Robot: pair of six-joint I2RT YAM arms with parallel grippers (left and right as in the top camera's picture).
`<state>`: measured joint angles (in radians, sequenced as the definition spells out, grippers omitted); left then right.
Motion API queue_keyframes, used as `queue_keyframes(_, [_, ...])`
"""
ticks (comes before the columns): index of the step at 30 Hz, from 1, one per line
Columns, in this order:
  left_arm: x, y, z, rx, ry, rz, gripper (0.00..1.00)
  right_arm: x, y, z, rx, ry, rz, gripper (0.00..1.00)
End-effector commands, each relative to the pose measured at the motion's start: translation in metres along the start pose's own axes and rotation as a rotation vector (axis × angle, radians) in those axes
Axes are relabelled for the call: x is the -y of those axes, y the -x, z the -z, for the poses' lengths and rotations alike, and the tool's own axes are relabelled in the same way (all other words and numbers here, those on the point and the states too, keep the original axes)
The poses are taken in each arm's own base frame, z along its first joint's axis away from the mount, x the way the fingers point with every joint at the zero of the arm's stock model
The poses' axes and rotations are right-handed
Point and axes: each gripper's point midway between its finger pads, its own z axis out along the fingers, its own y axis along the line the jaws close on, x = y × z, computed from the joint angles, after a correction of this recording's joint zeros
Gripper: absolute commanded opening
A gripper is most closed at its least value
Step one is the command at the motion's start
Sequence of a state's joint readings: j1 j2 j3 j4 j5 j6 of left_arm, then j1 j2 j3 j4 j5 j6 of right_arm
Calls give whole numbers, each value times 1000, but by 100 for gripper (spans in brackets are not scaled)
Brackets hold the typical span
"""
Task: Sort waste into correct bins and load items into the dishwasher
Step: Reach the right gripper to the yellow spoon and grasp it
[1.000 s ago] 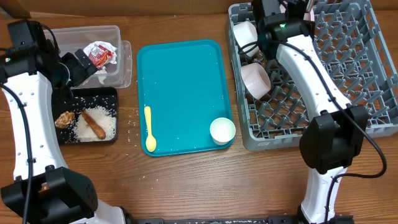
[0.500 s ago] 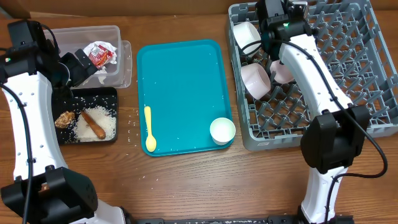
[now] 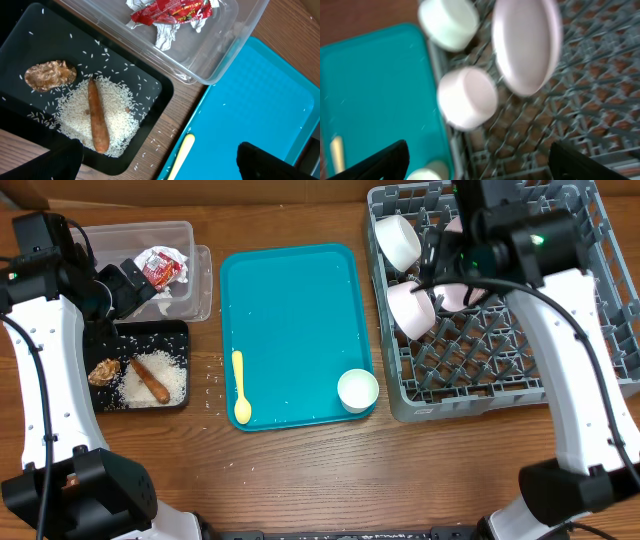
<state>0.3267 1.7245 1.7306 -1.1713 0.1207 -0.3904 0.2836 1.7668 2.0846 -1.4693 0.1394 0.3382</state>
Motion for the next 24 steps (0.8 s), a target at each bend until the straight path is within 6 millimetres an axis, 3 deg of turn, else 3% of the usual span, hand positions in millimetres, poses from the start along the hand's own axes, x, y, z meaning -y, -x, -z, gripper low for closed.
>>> queue_keyframes(1, [7, 3, 5, 14, -19, -10, 100, -53, -34, -13, -172, 235, 33, 86])
queue_keyframes(6, [7, 3, 5, 14, -19, -10, 100, -119, -59, -20, -189, 390, 133, 85])
queue_keyframes(7, [8, 6, 5, 27, -26, -1, 100, -146, -72, -25, -180, 425, 167, 85])
queue_keyframes(12, [10, 10, 5, 41, -31, -3, 100, -209, -111, -48, -164, 502, 198, 83])
queue_keyframes(19, [10, 10, 5, 41, -31, -3, 100, -269, -161, -102, -138, 534, 293, 82])
queue_keyframes(23, [10, 10, 5, 41, -31, -3, 100, -286, -195, -136, -194, 517, 344, 79])
queue_keyframes(24, [10, 10, 5, 41, -31, -3, 100, -291, -213, -152, -227, 500, 367, 77])
